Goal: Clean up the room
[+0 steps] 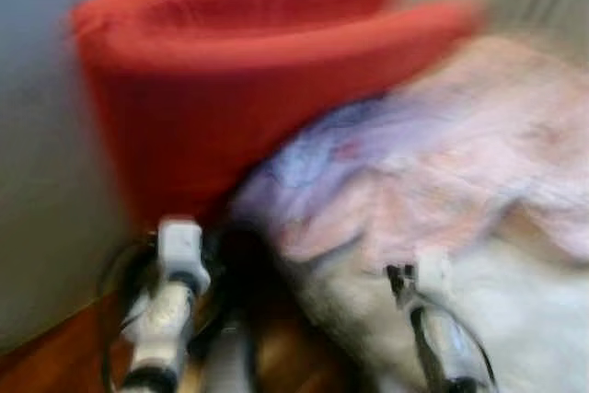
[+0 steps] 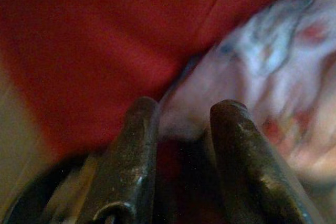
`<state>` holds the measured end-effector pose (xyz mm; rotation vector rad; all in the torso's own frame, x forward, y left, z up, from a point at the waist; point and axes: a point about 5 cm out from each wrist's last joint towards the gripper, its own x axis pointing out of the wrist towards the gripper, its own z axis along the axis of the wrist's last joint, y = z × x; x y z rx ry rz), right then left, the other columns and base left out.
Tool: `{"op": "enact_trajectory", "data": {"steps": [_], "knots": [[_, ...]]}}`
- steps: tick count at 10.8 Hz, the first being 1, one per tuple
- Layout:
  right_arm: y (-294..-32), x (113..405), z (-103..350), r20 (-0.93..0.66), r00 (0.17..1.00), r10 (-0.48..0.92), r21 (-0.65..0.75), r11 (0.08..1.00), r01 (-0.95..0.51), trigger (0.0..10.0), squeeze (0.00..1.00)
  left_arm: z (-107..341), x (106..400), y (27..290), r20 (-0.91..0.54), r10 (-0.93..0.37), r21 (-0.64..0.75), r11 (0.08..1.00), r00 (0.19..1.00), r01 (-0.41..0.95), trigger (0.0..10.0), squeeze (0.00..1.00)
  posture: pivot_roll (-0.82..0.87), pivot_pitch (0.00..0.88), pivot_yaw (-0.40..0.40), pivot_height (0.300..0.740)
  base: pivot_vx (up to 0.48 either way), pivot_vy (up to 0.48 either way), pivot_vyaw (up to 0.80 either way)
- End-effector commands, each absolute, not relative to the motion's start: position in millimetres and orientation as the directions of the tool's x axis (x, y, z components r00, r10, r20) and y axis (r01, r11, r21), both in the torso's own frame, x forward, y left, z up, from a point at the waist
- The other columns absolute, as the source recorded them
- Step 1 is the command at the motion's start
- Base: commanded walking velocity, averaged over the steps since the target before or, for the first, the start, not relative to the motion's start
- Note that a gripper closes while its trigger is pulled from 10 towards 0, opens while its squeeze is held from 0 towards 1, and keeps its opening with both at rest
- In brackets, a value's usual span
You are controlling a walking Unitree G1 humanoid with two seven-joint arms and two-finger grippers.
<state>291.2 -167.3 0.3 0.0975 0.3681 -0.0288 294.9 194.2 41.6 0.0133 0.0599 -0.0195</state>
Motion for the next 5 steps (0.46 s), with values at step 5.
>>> {"op": "enact_trajectory", "data": {"steps": [5], "knots": [[-162.9,297.8,4.4,-0.368,0.93,-0.005,0.092,0.995,0.042,10.0,0.0,56.4,307.2,185.0,-0.025,-0.056,-0.002,0.998,0.998,0.056,10.0,0.0,0.17,0.19,-0.026,0.637,0.0,0.0,0.0]]}}
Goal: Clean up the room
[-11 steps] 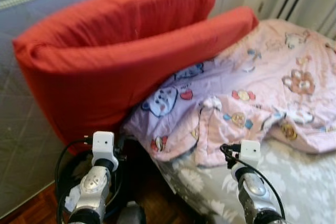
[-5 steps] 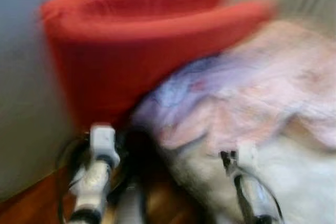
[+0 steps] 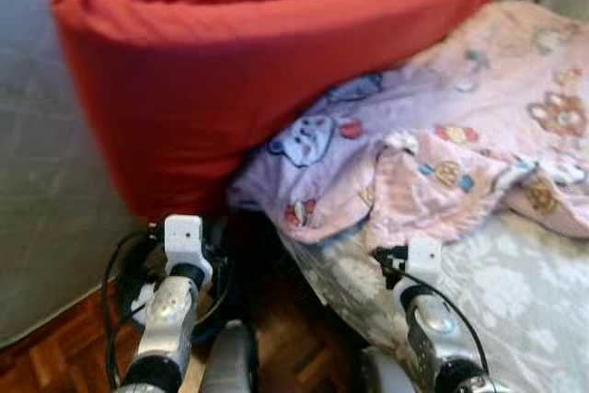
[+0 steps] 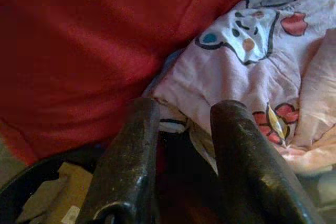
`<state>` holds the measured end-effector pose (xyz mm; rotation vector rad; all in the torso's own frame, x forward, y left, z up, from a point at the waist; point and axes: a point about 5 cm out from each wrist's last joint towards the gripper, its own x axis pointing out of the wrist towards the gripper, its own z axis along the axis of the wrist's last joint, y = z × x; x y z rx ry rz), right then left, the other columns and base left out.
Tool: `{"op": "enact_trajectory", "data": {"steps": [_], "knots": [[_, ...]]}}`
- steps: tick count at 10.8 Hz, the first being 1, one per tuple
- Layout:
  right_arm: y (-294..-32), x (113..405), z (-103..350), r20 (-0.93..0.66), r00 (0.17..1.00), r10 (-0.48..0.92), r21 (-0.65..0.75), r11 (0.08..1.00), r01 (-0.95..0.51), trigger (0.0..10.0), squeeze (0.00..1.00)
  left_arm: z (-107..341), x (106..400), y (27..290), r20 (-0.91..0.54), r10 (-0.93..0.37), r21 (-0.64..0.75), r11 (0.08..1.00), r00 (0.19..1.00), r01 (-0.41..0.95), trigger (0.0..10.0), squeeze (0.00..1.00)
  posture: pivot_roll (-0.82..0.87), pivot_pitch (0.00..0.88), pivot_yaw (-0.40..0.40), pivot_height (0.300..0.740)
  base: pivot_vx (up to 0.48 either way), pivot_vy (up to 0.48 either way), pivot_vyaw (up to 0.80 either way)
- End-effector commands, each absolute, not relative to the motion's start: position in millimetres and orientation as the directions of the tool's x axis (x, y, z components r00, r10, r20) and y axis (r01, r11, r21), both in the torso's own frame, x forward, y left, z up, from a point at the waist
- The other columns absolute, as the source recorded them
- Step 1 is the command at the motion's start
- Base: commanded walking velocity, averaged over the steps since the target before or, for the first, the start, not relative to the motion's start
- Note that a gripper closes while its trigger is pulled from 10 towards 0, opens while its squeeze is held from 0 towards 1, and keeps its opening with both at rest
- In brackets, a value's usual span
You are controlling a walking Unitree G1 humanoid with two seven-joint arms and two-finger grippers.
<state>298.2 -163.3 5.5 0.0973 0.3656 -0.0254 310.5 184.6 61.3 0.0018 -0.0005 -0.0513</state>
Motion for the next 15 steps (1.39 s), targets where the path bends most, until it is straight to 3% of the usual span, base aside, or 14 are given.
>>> {"op": "enact_trajectory", "data": {"steps": [1,8,14,15], "knots": [[-165.2,299.2,5.9,-0.364,0.931,-0.026,0.097,0.993,0.066,10.0,0.0,56.8,307.1,185.1,-0.023,-0.056,-0.003,0.998,0.998,0.056,10.0,0.0,0.17,0.192,-0.027,0.637,0.0,0.0,0.0],[-166.2,301.4,7.7,-0.364,0.93,-0.044,0.095,0.992,0.084,10.0,0.0,59.0,307.4,188.1,-0.02,-0.046,-0.001,0.999,0.999,0.046,10.0,0.0,0.17,0.196,-0.031,0.637,0.256,0.0,-0.11],[-145.4,303.7,4.5,-0.44,0.887,0.141,0.064,0.99,-0.126,10.0,0.0,62.8,309.1,186.2,-0.011,-0.045,0.001,0.999,0.999,0.045,10.0,0.0,0.19,0.213,-0.042,0.637,0.04,0.0,0.0],[-144.3,308.0,8.4,-0.437,0.885,0.159,0.065,0.987,-0.145,10.0,1.0,67.6,312.2,184.3,0.005,-0.051,0.001,0.999,0.999,0.051,10.0,0.0,0.2,0.234,-0.044,0.637,0.0,0.0,0.0]]}}
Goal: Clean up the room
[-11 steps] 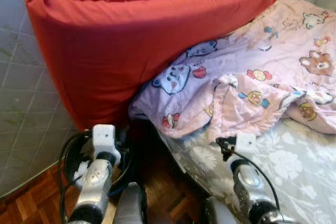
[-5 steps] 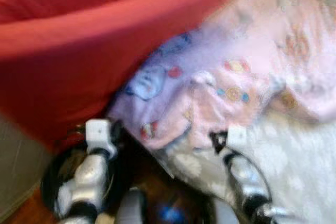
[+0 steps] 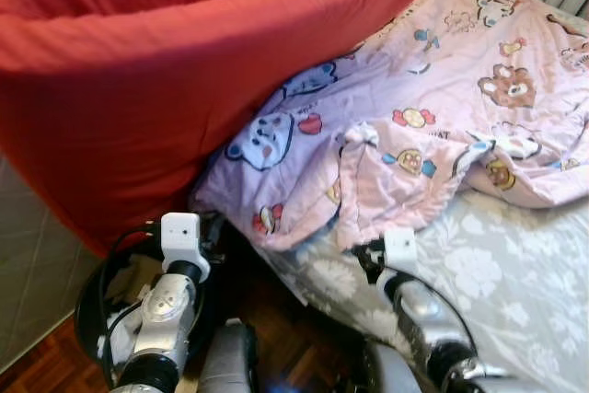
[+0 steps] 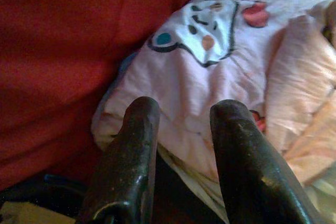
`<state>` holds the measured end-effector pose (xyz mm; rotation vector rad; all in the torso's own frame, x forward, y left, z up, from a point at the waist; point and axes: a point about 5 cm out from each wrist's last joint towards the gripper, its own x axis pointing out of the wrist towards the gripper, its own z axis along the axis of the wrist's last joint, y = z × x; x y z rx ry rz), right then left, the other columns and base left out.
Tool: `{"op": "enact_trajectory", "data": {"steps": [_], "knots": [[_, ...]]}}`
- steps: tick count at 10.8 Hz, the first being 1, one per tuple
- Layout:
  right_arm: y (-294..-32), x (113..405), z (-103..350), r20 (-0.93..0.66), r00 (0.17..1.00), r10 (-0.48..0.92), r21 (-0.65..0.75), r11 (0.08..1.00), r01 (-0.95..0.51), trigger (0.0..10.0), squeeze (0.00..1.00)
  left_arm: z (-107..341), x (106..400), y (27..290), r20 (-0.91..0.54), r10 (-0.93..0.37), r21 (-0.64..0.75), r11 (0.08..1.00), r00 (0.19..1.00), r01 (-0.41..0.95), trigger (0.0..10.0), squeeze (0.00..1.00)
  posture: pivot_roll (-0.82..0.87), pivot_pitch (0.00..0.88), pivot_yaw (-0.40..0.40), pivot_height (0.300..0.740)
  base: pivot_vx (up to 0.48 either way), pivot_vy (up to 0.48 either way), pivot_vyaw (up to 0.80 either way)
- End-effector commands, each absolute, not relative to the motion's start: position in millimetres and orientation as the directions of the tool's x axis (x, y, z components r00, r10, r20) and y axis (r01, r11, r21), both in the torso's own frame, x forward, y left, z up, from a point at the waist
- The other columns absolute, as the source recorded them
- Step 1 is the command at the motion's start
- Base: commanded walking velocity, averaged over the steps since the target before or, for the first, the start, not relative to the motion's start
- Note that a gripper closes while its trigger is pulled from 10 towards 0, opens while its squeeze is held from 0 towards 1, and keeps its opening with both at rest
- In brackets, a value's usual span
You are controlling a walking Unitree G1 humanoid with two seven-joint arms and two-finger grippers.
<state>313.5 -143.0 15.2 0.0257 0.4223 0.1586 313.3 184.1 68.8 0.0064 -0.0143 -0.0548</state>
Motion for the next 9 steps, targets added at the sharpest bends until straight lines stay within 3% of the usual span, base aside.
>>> {"op": "enact_trajectory", "data": {"steps": [1,7,9], "knots": [[-142.5,311.6,11.6,-0.441,0.882,0.164,0.052,0.986,-0.158,10.0,1.0,72.9,316.3,181.7,0.018,-0.061,0.002,0.998,0.998,0.061,10.0,0.0,0.22,0.245,-0.04,0.637,0.0,0.0,0.0],[-129.9,331.7,31.9,-0.419,0.898,0.132,-0.013,0.988,-0.152,10.0,1.0,132.8,320.6,167.1,0.216,-0.11,0.005,0.994,0.97,0.112,10.0,0.0,0.32,0.382,-0.016,0.637,0.0,0.0,0.0],[-125.4,337.2,39.9,-0.383,0.911,0.152,0.005,0.987,-0.162,10.0,0.0,149.3,311.4,175.6,0.254,-0.077,-0.008,0.997,0.964,0.082,10.0,0.0,0.35,0.433,-0.021,0.637,0.0,0.0,0.0]]}}
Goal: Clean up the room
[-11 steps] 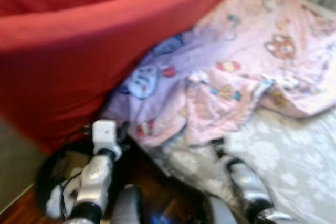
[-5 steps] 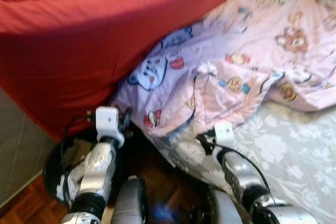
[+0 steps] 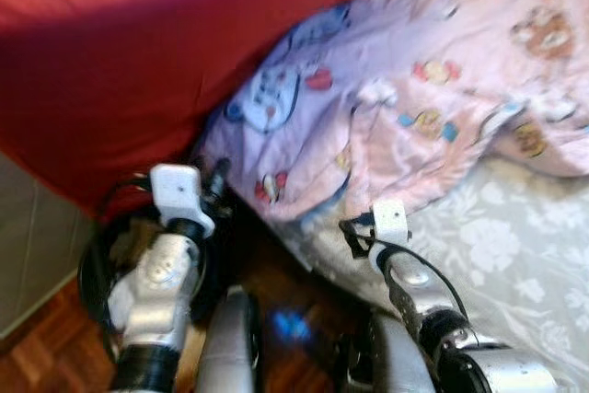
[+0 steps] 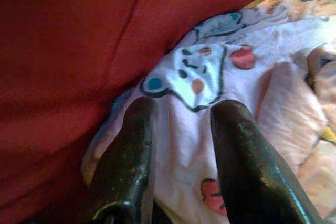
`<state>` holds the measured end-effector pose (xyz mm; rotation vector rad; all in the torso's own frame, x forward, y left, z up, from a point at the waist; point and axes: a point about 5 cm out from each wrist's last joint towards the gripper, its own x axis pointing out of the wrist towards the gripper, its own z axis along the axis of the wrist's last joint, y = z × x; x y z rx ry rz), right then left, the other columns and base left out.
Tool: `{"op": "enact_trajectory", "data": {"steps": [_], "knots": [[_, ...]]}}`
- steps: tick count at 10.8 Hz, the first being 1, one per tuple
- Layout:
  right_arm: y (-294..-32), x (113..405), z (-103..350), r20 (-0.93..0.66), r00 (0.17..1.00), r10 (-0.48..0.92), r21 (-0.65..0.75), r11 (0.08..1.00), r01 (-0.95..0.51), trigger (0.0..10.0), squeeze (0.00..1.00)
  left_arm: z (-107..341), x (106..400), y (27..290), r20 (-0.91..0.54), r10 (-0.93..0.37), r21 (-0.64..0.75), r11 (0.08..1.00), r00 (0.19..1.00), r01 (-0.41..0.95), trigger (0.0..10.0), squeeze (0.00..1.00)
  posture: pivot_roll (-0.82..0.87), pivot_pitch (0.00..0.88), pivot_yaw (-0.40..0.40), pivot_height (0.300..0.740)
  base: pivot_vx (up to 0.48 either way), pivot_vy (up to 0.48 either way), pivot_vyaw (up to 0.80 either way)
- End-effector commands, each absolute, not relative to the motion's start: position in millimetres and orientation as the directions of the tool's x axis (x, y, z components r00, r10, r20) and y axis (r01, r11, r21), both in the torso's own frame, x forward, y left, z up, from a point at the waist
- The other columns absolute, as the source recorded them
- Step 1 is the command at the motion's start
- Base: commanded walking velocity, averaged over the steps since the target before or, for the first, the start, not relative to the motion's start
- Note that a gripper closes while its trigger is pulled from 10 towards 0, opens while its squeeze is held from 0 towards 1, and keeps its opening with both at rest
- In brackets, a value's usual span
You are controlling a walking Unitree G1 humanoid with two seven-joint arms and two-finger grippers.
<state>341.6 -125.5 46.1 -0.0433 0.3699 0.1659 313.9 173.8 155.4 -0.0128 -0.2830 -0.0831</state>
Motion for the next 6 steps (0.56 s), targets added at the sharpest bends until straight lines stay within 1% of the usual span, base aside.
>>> {"op": "enact_trajectory", "data": {"steps": [1,3,4,6], "knots": [[-126.3,339.0,42.4,-0.373,0.916,0.148,0.006,0.988,-0.157,10.0,0.0,157.1,305.5,175.2,0.272,-0.061,-0.026,0.997,0.961,0.07,10.0,0.0,0.35,0.469,-0.026,0.637,0.0,0.0,0.0],[-129.5,341.9,46.0,-0.362,0.923,0.127,-0.007,0.99,-0.139,10.0,0.0,177.1,301.0,170.1,0.316,-0.063,-0.034,0.996,0.947,0.078,10.0,0.0,0.38,0.502,-0.028,0.637,0.0,0.0,0.0],[-133.1,345.5,51.3,-0.336,0.937,0.096,0.001,0.995,-0.101,10.0,0.0,191.1,296.9,169.7,0.342,-0.063,-0.03,0.996,0.938,0.078,10.0,0.0,0.39,0.51,-0.028,0.637,0.0,0.0,0.0],[-133.4,349.2,57.4,-0.301,0.951,0.068,-0.001,0.997,-0.072,10.0,0.0,208.2,281.6,174.4,0.361,-0.043,-0.025,0.998,0.932,0.056,10.0,0.0,0.44,0.533,-0.024,0.637,0.0,0.0,0.0]]}}
